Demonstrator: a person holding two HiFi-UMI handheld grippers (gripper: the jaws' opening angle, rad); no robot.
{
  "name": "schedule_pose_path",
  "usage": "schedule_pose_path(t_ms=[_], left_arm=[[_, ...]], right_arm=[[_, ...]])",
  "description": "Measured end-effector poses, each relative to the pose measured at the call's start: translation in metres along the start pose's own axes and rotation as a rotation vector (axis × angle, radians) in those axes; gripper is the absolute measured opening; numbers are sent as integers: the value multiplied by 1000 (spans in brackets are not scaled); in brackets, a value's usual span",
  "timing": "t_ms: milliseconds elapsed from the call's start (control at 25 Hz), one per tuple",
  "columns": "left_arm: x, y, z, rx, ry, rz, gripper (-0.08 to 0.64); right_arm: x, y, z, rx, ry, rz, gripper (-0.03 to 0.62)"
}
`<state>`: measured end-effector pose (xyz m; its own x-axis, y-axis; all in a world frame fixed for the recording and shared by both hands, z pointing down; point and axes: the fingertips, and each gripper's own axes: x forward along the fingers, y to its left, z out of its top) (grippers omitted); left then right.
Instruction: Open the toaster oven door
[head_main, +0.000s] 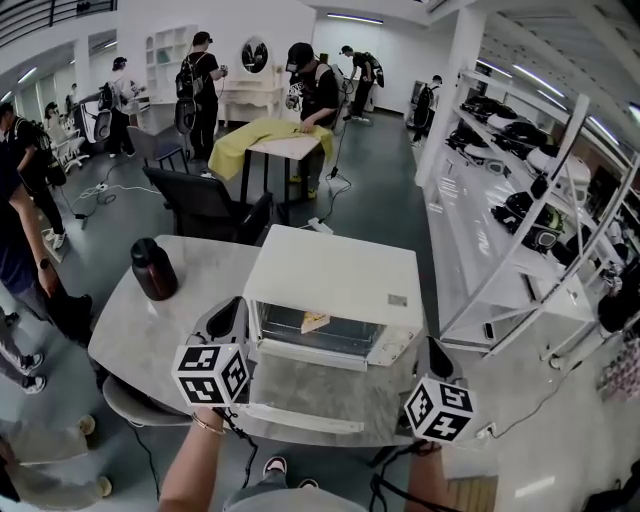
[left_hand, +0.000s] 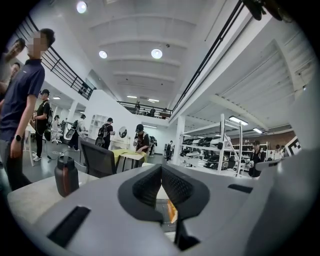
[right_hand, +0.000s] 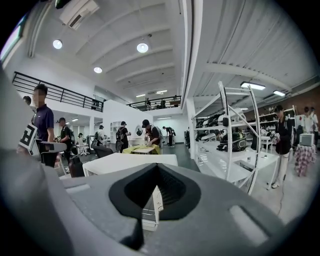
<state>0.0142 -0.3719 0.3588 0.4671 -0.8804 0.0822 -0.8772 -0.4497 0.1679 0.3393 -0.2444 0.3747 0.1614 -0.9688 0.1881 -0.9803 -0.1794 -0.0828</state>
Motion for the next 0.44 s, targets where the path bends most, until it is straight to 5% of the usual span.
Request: schedule_pose_path(t_ms=[440], left_arm=[[-1,6,-7,-11,14,2,5]], right_arm=[[0,8,-3,-5,11,-3,5]])
